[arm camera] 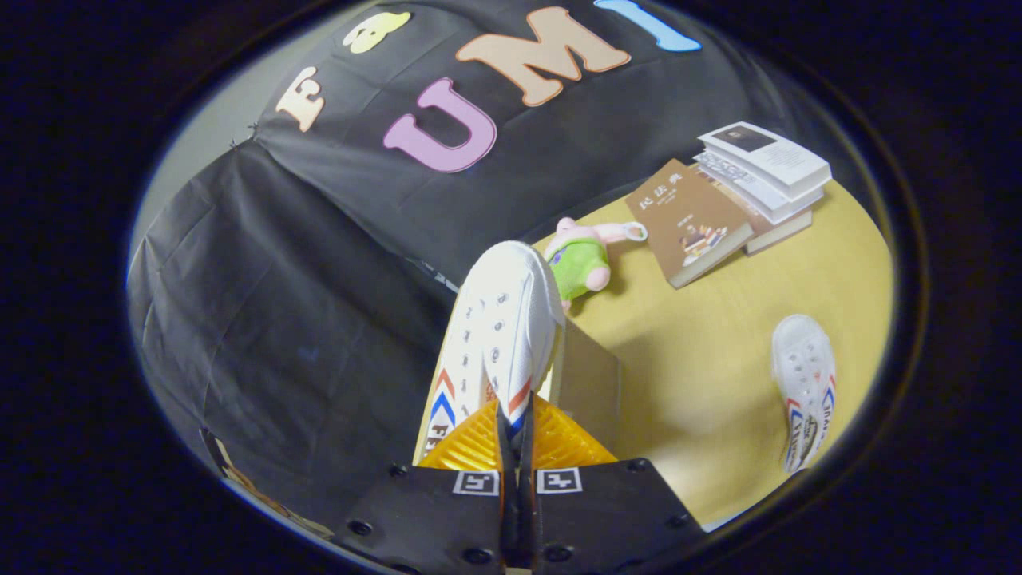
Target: Open the storage box then place both shoes into the box .Put the left shoe in first, then the right shoe, with the right side of both shoes facing outward in a uniform manner.
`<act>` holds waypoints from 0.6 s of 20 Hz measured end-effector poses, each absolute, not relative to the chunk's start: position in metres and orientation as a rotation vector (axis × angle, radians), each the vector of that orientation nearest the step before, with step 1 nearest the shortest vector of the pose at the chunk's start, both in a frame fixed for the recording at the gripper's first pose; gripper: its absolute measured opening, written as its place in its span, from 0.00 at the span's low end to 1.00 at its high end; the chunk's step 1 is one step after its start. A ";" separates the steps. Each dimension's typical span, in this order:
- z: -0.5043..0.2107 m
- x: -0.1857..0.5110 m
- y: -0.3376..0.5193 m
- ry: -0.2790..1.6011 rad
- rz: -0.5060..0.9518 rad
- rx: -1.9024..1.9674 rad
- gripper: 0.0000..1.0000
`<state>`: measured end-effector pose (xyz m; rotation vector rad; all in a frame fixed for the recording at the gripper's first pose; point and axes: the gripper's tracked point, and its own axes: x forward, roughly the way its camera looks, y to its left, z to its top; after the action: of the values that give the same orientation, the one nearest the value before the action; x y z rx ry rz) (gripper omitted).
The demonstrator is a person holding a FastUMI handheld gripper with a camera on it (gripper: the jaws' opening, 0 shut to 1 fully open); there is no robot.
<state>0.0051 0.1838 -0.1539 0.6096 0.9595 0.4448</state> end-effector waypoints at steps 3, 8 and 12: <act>-0.163 -0.003 0.217 0.991 0.485 0.580 0.04; -0.190 -0.017 0.266 1.064 0.510 0.516 0.04; -0.219 -0.023 0.286 1.123 0.463 0.439 0.04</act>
<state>-0.0230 0.2861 -0.2189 0.4388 1.1232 0.4633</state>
